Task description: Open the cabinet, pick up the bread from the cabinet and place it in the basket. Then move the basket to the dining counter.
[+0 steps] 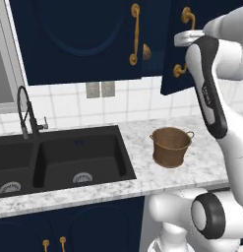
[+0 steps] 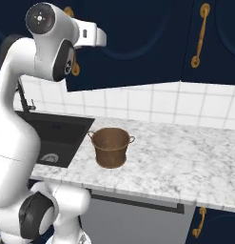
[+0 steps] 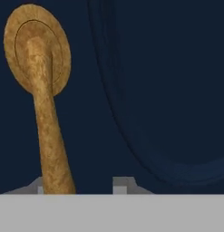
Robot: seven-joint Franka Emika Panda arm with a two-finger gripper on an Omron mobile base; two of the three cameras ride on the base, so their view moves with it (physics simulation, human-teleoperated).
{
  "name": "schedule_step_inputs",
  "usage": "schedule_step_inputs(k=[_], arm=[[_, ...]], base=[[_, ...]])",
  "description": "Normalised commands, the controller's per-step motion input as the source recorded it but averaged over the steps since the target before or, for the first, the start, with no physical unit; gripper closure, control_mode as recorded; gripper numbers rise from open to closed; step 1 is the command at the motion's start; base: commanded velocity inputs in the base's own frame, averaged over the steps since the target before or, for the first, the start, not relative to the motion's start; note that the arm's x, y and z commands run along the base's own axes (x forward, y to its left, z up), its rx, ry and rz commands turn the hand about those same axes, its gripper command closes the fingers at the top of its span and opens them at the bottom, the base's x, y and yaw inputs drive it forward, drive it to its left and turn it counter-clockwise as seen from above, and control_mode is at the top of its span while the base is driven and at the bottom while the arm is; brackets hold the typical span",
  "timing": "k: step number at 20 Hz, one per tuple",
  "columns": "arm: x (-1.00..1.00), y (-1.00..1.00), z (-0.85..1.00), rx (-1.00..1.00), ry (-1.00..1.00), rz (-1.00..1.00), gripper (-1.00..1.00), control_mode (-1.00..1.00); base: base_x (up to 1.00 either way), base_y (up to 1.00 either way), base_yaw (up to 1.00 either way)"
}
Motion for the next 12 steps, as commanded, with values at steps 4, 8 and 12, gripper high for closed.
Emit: schedule_step_inputs(k=[4, 8, 12], arm=[[-1.00, -1.00, -0.16, 0.09, 0.00, 0.05, 1.00, -1.00], [-0.49, -1.00, -0.26, 0.10, 0.02, 0.07, 1.00, -1.00], [-0.46, -0.41, -0.08, 0.04, 0.01, 0.01, -1.00, -1.00]], base=[[0.00, 0.00, 0.00], [0.00, 0.00, 0.00], [0.00, 0.00, 0.00]])
